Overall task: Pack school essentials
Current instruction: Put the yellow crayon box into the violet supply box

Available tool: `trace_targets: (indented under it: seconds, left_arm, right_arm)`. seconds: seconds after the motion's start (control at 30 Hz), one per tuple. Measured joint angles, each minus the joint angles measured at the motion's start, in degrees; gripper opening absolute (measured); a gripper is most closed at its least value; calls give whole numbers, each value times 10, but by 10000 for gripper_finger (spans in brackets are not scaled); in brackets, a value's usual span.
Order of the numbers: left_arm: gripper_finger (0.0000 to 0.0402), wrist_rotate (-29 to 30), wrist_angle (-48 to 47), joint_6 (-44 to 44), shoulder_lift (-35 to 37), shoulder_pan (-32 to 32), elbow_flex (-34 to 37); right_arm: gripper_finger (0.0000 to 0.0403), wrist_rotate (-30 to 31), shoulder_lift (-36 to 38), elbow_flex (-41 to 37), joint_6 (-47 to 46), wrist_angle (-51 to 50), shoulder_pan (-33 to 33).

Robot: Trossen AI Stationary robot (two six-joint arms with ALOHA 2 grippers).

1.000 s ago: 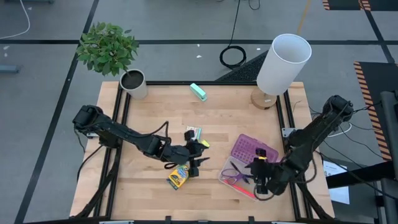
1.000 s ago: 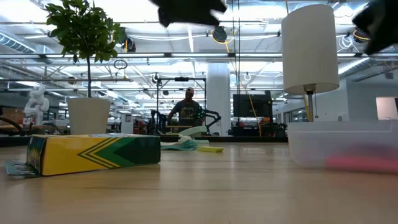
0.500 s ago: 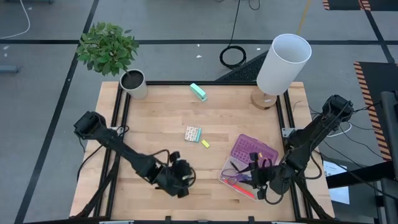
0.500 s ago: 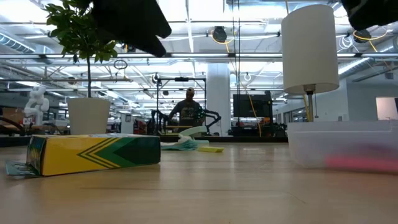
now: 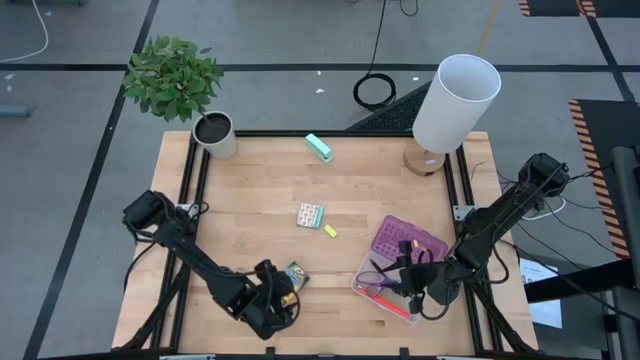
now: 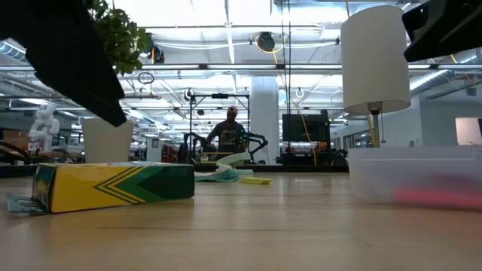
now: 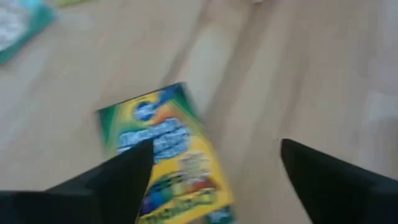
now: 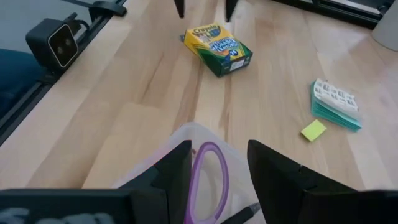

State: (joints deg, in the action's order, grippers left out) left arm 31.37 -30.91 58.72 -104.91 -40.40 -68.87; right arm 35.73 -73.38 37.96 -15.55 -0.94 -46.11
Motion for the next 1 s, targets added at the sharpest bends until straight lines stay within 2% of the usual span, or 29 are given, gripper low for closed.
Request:
trace_targets:
  seconds: [0.1,0.2,0.37,0.57,1.0]
  left_arm:
    - [392,8,-12,15,1,0,0]
    - [382,-2,-30,30,1,5,0]
    - [397,-13,-44,45,-11,8,0]
    - [399,-23,-69,70,-21,17,1]
    - [400,-44,-60,91,-67,29,0]
  right_arm:
    - [148,-4,0,0,-1,-1,0]
    - [148,-28,0,-1,0,-1,0]
    - [148,-30,0,-1,0,-1,0]
    - [148,-30,0,-1,0,-1,0]
    - [148,-30,0,-1,-1,5,0]
